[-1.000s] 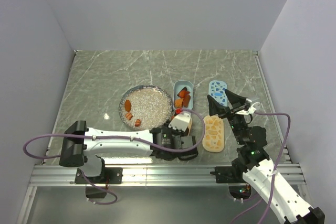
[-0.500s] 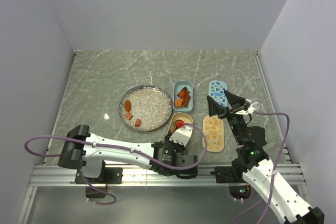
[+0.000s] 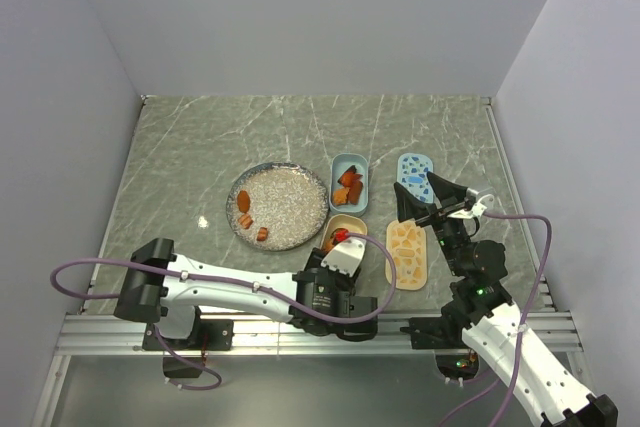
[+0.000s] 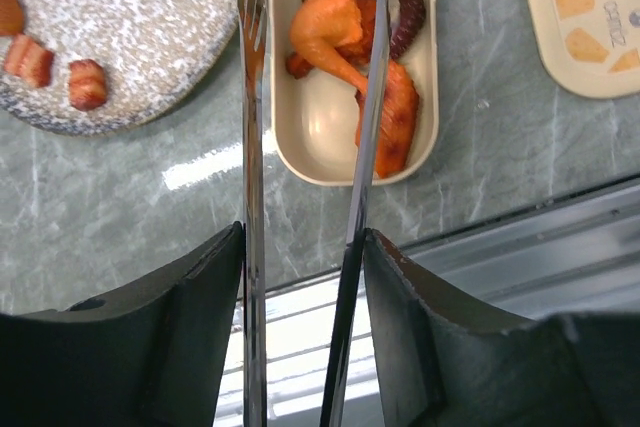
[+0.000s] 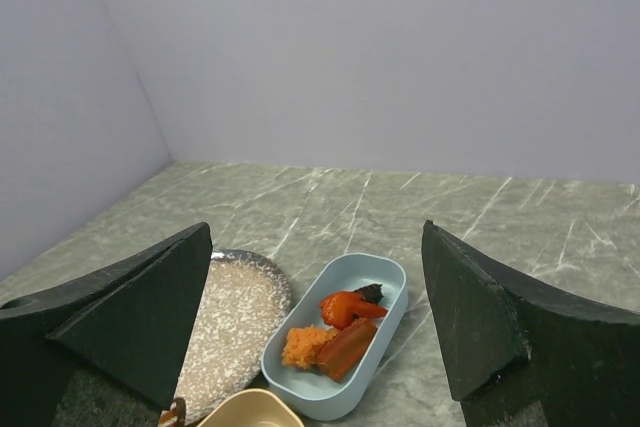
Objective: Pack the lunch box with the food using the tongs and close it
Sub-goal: Place the food into the lunch box
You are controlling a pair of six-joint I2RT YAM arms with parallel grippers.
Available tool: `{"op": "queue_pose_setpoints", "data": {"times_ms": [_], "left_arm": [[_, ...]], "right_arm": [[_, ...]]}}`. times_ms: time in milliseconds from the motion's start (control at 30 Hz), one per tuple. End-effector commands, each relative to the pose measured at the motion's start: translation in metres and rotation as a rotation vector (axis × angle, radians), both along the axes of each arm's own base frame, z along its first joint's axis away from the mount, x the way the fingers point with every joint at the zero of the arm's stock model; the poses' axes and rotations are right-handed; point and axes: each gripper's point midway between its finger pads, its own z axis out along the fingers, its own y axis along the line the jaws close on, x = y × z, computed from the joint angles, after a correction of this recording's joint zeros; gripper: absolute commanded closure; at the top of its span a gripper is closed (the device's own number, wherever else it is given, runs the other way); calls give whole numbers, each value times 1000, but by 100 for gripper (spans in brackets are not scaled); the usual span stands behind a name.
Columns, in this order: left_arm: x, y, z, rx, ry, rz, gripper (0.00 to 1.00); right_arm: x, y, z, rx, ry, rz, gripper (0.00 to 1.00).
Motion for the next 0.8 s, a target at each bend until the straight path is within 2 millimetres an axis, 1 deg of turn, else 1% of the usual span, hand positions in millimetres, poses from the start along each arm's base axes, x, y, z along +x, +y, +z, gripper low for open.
{"op": "queue_pose_setpoints", "data": {"times_ms": [0,100,133,167,200,233,267,300,333,367,400,433,467,500,567,767], "left_arm": [[12,0,32,-82,-83,41,44],[20,9,48,-122,-112,68,46],[28,15,57,-149,-130,91,46],[33,19,59,-162,-135,105,46],[37,25,55,-154,-130,113,46],[48,34,55,-156,-131,148,46],[54,42,60,-181,-132,169,46],[60,49,59,-190,-132,194,47],[68,63,56,-194,-127,231,47],[72,70,55,-200,-130,255,47],[74,82,47,-177,-131,278,47],[79,92,49,-213,-128,330,47],[80,99,46,-214,-122,352,47],[79,112,38,-180,-119,373,47],[76,122,31,-195,-96,421,47],[69,146,-1,-102,-57,514,45]], "right_arm": [[-1,-3,4,18,-17,-7,8],[-1,-3,3,19,-17,-6,8],[-1,-3,3,19,-18,-8,8],[-1,-3,4,18,-20,-7,8],[-1,-3,4,20,-20,-8,8],[-1,-3,3,19,-18,-5,8],[-1,-3,3,19,-17,-9,8],[-1,-3,2,18,-17,-6,8],[-1,-3,3,17,-19,-5,8],[-1,-3,3,17,-19,-6,8],[-1,-2,2,16,-16,-2,8],[-1,-2,2,16,-15,-2,8],[0,-2,1,15,-13,-2,8],[0,-2,2,15,-14,-2,8],[1,-1,1,13,-11,-1,8],[0,1,1,13,-11,9,8]]}}
